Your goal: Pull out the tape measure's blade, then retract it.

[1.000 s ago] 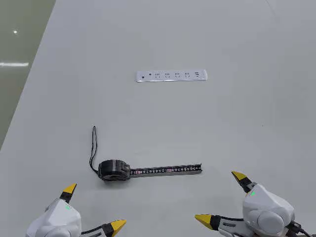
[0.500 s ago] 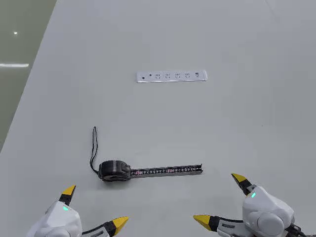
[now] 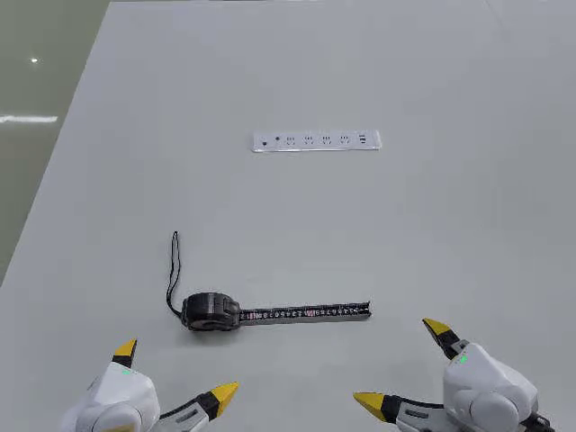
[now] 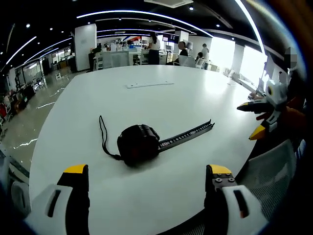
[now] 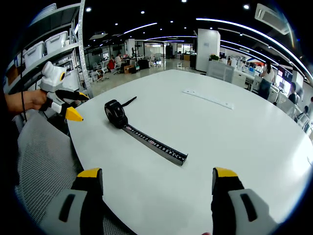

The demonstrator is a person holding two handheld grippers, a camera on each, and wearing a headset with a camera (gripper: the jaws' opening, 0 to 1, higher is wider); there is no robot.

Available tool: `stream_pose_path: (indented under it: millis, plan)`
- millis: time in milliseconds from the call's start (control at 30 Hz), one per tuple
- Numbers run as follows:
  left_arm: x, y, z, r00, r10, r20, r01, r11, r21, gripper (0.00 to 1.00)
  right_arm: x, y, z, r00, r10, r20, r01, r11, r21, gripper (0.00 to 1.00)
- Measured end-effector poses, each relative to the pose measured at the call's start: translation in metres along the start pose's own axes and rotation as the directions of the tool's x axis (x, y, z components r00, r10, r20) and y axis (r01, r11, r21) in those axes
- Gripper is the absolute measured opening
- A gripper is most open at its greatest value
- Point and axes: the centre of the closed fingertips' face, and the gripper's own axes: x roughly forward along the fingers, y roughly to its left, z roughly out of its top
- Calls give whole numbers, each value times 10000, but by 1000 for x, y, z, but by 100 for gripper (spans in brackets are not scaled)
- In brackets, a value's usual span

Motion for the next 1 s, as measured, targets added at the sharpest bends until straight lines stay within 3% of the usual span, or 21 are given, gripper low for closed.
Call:
stream_pose_path:
  millis: [233,367,667,1000]
  plan:
    - [5,1,5,9976,692,53,-691,9975,-147,99,2,-1,1,9999,47,158,-47,10000,10,92]
    - [11,-4,8,9954,953,40,-953,9954,132,99,3,-2,2,9996,133,252,-132,9999,-26,88]
    - [28,-10,10,9919,1250,221,-1232,9900,-683,99,7,-3,-1,9987,354,360,-351,9993,-91,85]
    - [39,2,11,9794,1952,524,-1834,9672,-1756,99,14,-1,-2,9897,1344,497,-1319,9900,-504,86]
